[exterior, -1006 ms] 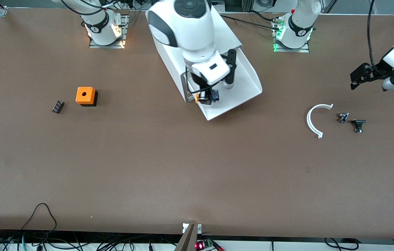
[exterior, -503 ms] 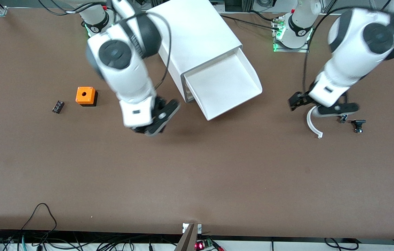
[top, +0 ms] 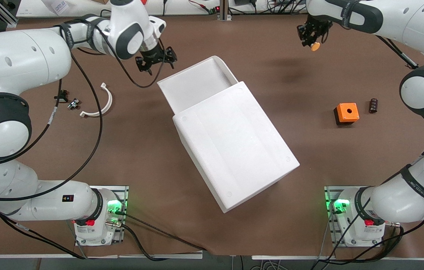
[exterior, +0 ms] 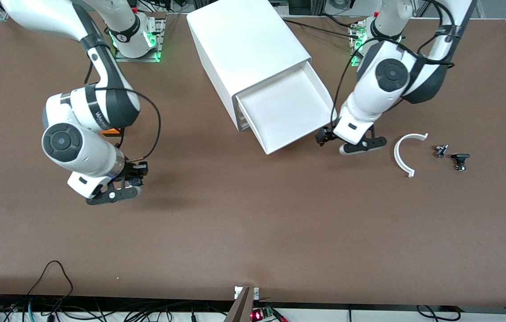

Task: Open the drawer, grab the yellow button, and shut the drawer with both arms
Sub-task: 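Push the drawer shut with the left gripper while the right gripper carries the button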

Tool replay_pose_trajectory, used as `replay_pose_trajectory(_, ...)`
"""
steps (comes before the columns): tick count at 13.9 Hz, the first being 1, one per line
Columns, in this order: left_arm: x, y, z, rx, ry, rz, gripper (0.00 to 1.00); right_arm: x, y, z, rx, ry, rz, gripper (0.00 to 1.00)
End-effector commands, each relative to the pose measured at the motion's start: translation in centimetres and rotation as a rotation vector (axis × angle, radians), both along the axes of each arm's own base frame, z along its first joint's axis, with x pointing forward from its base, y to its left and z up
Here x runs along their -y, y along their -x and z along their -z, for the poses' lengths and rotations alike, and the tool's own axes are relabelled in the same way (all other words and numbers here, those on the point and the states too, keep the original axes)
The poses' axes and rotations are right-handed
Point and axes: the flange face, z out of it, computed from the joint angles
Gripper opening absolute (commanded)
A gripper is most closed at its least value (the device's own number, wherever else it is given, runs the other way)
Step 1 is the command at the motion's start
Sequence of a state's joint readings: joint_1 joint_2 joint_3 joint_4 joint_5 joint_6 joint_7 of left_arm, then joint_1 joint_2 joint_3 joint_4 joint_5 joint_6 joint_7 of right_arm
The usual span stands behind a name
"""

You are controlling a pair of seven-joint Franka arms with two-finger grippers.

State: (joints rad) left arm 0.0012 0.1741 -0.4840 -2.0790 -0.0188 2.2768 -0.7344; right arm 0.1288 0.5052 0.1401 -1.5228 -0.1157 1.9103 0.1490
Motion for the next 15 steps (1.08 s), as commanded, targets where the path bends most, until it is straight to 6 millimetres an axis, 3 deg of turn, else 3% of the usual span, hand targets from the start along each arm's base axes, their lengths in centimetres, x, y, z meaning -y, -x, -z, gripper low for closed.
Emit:
replay_pose_trajectory(1,3.2,3.1,1.2,-0.026,-0.002,0.01,1.0,6.6,1.4,2.1,-0.044,0.008,0.102,0.27)
replay_pose_trajectory(4,6.1,7.0,2.0,-0.058,-0.01,0.078,1.0,10.8,2.4,5.4,-0.073,-0.005,0.085,0.29)
replay_pose_trajectory(7,10.6,12.9,1.9,-0.061,-0.033,0.226,1.0,13.0,4.6,10.3,-0.022,-0.038,-0.008,0.29)
replay_pose_trajectory(9,12.3,15.1,1.4,-0.051,-0.04,0.278,1.0,13.9,6.3,12.7,0.01,-0.051,-0.03,0.29)
replay_pose_trajectory(13,12.6,15.6,1.5,-0.064,-0.05,0.292,1.0,15.0,9.1,15.5,0.087,-0.058,-0.06,0.29)
replay_pose_trajectory(15,12.3,15.1,1.3,-0.056,-0.046,0.284,1.0,15.3,9.6,15.4,0.107,-0.058,-0.069,0.34)
